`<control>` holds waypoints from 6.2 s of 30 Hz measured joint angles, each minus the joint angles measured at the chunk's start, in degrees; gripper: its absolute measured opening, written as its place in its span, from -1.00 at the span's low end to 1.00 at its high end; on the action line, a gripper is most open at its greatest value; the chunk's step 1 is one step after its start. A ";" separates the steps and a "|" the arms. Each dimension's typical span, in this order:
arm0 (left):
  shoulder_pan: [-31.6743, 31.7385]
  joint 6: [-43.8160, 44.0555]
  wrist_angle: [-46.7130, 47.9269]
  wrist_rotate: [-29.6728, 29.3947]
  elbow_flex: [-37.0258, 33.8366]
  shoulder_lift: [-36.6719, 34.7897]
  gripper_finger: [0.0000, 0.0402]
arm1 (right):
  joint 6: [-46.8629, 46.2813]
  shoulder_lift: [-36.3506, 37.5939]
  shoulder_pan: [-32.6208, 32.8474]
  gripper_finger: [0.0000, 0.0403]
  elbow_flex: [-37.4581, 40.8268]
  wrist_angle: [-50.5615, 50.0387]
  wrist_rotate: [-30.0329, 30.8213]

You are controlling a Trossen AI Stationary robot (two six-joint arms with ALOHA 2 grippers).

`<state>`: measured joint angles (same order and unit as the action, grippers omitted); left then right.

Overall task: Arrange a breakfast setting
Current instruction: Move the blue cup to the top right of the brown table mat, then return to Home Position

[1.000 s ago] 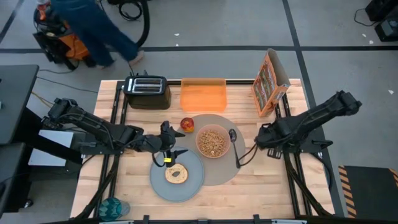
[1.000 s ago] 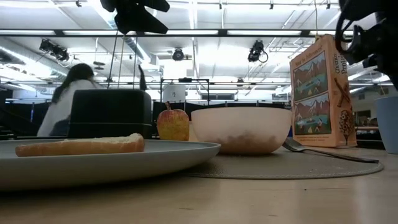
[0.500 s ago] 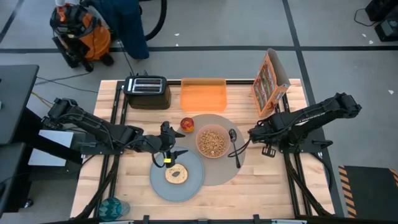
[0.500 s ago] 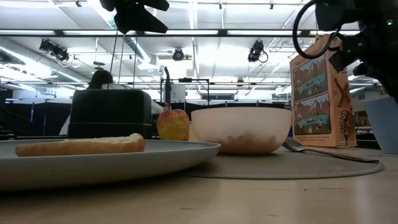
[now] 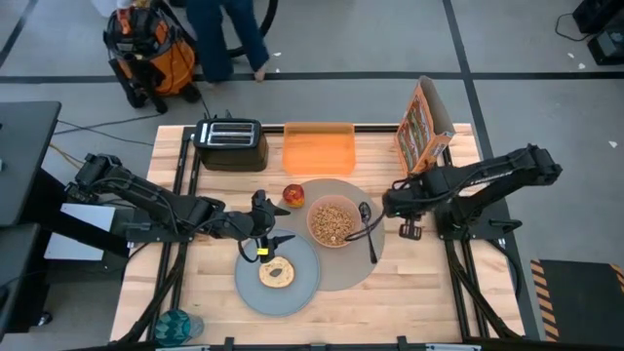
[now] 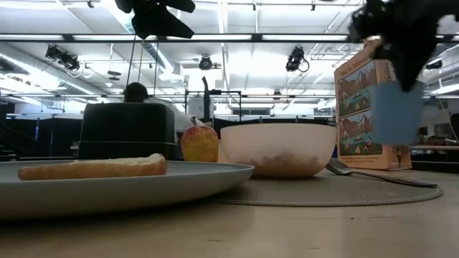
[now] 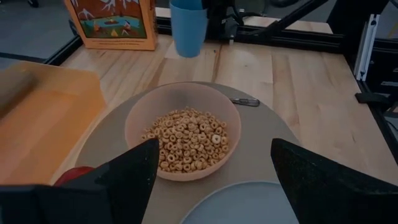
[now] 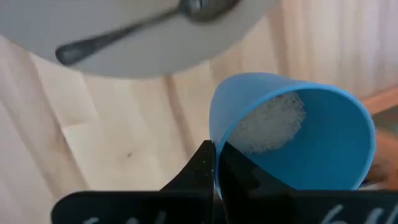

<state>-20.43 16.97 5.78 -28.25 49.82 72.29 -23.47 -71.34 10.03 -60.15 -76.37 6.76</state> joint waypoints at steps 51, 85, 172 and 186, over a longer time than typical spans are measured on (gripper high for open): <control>0.00 0.00 -0.07 0.00 0.00 -0.02 0.58 | 43.28 -28.08 -30.64 -0.94 -20.12 9.58 -5.06; 0.00 0.00 -0.04 0.00 0.00 -0.02 0.58 | 42.56 -28.85 -32.04 -0.43 -20.10 13.41 -4.98; 3.68 -15.07 -10.55 7.74 -49.31 -70.80 0.58 | 18.53 70.32 -15.64 -0.95 59.79 80.24 -23.93; 8.82 -19.02 -9.33 17.54 -49.37 -72.15 0.58 | 17.70 69.97 -15.64 -0.95 59.79 79.23 -16.75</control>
<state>-11.61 -2.04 -3.55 -10.71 0.45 0.14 -5.77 -1.37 -5.61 -0.36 2.87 -9.99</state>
